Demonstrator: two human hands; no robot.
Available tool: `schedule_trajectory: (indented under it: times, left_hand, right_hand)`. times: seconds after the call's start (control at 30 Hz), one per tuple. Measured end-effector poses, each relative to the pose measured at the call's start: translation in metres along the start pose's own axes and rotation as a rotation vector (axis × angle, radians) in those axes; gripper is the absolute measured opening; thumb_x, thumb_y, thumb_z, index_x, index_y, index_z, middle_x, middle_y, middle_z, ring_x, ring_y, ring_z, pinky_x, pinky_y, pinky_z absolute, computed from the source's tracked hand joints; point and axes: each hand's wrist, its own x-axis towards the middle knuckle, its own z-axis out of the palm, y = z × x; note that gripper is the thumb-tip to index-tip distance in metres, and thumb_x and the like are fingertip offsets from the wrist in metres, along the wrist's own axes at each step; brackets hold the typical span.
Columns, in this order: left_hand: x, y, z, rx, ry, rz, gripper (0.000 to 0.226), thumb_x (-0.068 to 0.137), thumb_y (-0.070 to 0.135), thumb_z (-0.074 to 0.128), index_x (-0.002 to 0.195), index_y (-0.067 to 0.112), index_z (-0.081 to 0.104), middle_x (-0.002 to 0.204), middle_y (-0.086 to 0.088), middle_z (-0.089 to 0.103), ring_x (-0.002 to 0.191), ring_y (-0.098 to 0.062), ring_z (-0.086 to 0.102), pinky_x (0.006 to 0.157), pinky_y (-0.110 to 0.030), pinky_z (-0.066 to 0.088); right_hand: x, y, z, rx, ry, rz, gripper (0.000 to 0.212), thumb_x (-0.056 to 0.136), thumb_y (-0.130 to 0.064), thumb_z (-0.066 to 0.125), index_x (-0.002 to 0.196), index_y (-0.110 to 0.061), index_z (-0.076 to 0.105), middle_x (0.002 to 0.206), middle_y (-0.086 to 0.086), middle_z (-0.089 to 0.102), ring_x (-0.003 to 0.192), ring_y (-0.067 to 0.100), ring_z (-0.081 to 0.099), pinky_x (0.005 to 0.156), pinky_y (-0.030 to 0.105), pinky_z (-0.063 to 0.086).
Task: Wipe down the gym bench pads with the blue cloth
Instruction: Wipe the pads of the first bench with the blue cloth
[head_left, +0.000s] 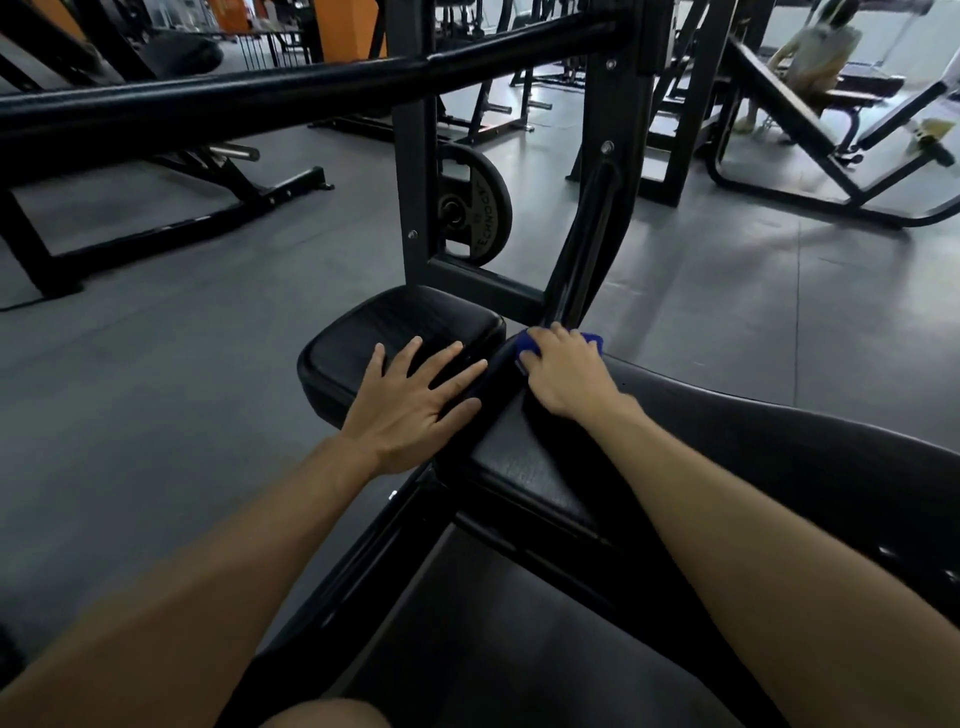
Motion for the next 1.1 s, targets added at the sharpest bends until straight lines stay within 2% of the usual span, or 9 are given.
schedule_trajectory:
  times: [0.13,0.27,0.43,0.6,0.7,0.83,0.97,1.03,1.1]
  left_hand:
    - [0.0,0.003,-0.002,0.014,0.021,-0.007,0.079,0.092,0.073,-0.007,0.162,0.04,0.01,0.17,0.015,0.009,0.157,-0.018,0.002,0.126,-0.05,0.001]
    - [0.002,0.002,-0.001,0.037,-0.005,-0.03,0.096,0.089,0.075,-0.008,0.164,0.018,0.008,0.172,0.002,0.002,0.157,-0.016,-0.003,0.128,-0.045,0.003]
    - [0.001,-0.004,-0.006,-0.004,-0.101,-0.007,0.114,0.079,0.089,-0.009,0.163,0.011,-0.002,0.171,-0.003,-0.007,0.156,-0.011,-0.013,0.128,-0.039,-0.004]
    - [0.001,-0.006,-0.014,-0.016,-0.163,0.008,0.119,0.075,0.094,-0.003,0.162,0.013,-0.006,0.171,-0.001,-0.012,0.155,-0.01,-0.017,0.128,-0.039,-0.006]
    - [0.0,-0.006,-0.015,-0.031,-0.168,0.014,0.116,0.079,0.093,0.003,0.162,0.013,-0.006,0.171,-0.002,-0.012,0.155,-0.01,-0.017,0.128,-0.04,-0.005]
    - [0.001,-0.006,-0.016,-0.03,-0.193,0.021,0.119,0.077,0.095,0.004,0.163,0.012,-0.005,0.171,-0.002,-0.011,0.155,-0.01,-0.017,0.128,-0.041,-0.005]
    - [0.0,-0.008,-0.017,-0.038,-0.22,0.07,0.111,0.075,0.098,0.001,0.161,0.03,-0.013,0.169,0.013,-0.018,0.154,-0.014,-0.023,0.127,-0.046,-0.008]
    - [-0.001,-0.003,-0.015,-0.061,-0.207,0.068,0.092,0.08,0.093,-0.003,0.158,0.046,-0.015,0.167,0.023,-0.015,0.155,-0.019,-0.022,0.125,-0.051,-0.01]
    - [0.001,0.007,-0.013,-0.082,-0.197,0.012,0.078,0.086,0.087,-0.004,0.156,0.054,-0.012,0.167,0.026,-0.007,0.155,-0.024,-0.02,0.123,-0.056,-0.012]
  right_hand:
    - [0.003,-0.011,0.004,-0.034,0.015,0.046,0.049,0.103,-0.035,0.038,0.148,-0.014,0.041,0.154,0.018,0.039,0.139,0.042,0.036,0.116,0.054,0.028]
    - [-0.052,-0.034,0.016,0.011,-0.004,-0.116,0.051,0.106,-0.035,0.039,0.153,-0.017,0.035,0.164,0.011,0.025,0.15,0.034,0.02,0.124,0.049,0.017]
    - [-0.068,-0.029,0.01,0.087,-0.067,-0.272,0.048,0.107,-0.035,0.039,0.153,-0.022,0.037,0.164,0.001,0.026,0.154,0.024,0.014,0.125,0.042,0.01]
    - [0.001,-0.048,0.004,0.01,-0.143,-0.179,0.03,0.101,-0.035,0.04,0.113,-0.015,0.058,0.124,0.011,0.059,0.122,0.033,0.05,0.107,0.047,0.038]
    - [-0.001,-0.057,0.019,0.009,-0.126,-0.186,0.034,0.101,-0.035,0.039,0.113,-0.012,0.06,0.117,0.011,0.059,0.115,0.032,0.053,0.1,0.044,0.043]
    - [-0.043,-0.05,0.001,0.133,-0.228,-0.372,0.028,0.105,-0.026,0.046,0.127,-0.015,0.059,0.132,0.005,0.056,0.125,0.022,0.048,0.109,0.035,0.035]
    - [-0.058,-0.02,-0.007,0.04,-0.257,-0.445,0.05,0.107,-0.025,0.043,0.156,-0.021,0.033,0.166,0.001,0.023,0.153,0.017,0.016,0.124,0.034,0.012]
    - [-0.05,0.004,-0.009,-0.023,-0.206,-0.381,0.051,0.106,-0.024,0.045,0.155,-0.016,0.034,0.165,0.006,0.024,0.152,0.024,0.02,0.123,0.04,0.013]
    - [-0.033,0.026,-0.017,-0.092,-0.119,-0.257,0.042,0.103,-0.023,0.047,0.144,-0.013,0.046,0.152,0.012,0.04,0.139,0.034,0.039,0.116,0.05,0.029]
